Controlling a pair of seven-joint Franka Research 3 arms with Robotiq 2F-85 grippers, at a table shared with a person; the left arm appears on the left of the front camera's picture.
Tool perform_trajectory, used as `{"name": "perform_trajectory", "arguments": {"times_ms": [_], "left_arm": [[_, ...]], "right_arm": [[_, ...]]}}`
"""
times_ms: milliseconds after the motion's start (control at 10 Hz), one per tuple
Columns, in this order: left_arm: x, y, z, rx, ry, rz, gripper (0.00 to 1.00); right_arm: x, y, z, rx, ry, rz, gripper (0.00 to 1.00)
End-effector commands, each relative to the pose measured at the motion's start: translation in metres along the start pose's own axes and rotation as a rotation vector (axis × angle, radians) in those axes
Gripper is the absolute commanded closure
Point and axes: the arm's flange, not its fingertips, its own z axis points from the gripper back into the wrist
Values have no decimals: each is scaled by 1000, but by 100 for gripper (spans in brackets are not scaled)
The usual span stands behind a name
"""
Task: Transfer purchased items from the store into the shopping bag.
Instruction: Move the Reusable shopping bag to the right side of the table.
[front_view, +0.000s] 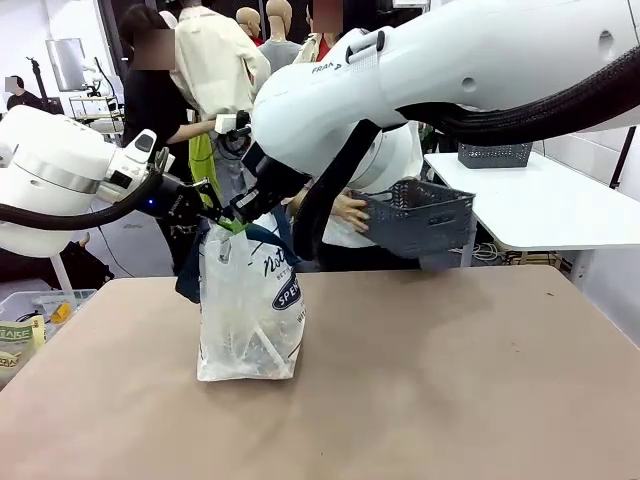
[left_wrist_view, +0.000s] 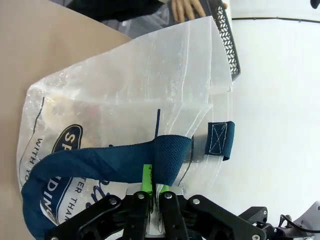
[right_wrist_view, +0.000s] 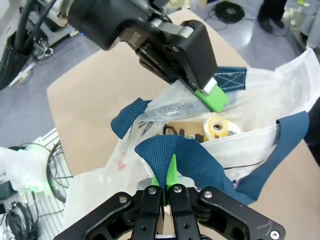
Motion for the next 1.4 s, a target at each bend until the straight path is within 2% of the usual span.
{"name": "perform_trajectory", "arguments": {"times_ms": [0,100,600,1300], "left_arm": [[-3,6,-1,-72,15,-5,55],[-3,7,-4,-79,19,6,44],[-2,8,-16,-135,49,9,44],[-1,3,-30,-109,113,-11,44]], "right_arm": [[9,-2,-1,42,-9,37,100],[12,0,-2,52,-3,53,100],[20,7,-12,83,30,97,100],[29,25,-26,125,46,158,100]]}}
